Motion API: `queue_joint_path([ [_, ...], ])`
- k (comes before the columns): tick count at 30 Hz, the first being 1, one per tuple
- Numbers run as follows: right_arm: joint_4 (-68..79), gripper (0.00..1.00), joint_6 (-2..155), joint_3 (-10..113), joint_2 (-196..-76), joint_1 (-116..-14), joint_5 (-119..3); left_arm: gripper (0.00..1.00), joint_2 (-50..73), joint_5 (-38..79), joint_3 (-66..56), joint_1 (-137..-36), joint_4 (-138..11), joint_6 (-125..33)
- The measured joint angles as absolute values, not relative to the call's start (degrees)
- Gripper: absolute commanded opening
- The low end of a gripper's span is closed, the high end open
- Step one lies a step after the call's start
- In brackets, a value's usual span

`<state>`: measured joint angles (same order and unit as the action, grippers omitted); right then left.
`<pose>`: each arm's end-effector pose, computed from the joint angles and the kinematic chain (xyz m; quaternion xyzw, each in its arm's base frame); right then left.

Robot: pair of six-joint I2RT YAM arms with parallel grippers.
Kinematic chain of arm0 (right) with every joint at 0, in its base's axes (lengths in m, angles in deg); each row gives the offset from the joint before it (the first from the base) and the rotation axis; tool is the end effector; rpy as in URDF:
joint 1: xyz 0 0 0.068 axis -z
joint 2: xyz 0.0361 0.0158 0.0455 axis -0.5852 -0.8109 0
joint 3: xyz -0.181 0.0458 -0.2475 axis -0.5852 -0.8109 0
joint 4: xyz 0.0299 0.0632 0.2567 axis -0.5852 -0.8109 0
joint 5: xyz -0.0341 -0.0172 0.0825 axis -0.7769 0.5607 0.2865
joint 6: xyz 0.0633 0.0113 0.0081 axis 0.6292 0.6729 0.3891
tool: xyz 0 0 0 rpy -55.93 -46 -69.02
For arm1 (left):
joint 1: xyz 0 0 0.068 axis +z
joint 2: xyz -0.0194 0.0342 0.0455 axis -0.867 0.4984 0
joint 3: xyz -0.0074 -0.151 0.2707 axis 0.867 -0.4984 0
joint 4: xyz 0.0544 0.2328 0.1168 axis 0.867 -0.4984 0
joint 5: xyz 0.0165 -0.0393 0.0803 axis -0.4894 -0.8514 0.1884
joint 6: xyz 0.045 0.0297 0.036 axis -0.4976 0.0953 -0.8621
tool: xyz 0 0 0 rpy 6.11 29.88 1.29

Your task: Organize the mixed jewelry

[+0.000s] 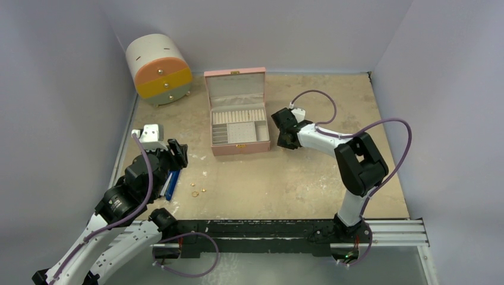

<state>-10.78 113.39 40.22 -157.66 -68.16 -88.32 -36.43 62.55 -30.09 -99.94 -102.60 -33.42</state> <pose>0.3395 0.1922 0.2026 0.1524 0.9248 0.0379 0.3466 0.0768 -0.0272 0.3586 -0.0675 0.7858 -0.1024 0.6061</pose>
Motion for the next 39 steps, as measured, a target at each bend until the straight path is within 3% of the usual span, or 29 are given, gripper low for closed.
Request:
queue_joint_path([
  [32, -10.17, 0.23, 111.03, 38.32, -158.49, -68.16, -88.06, 0.53, -36.43, 62.55, -30.11, -99.94, -102.6, -33.44],
  [39, -9.58, 0.17, 109.91, 38.3, -158.69, -68.16, -89.09, 0.53, -36.43, 62.55, -30.09, -99.94, -102.6, -33.44],
])
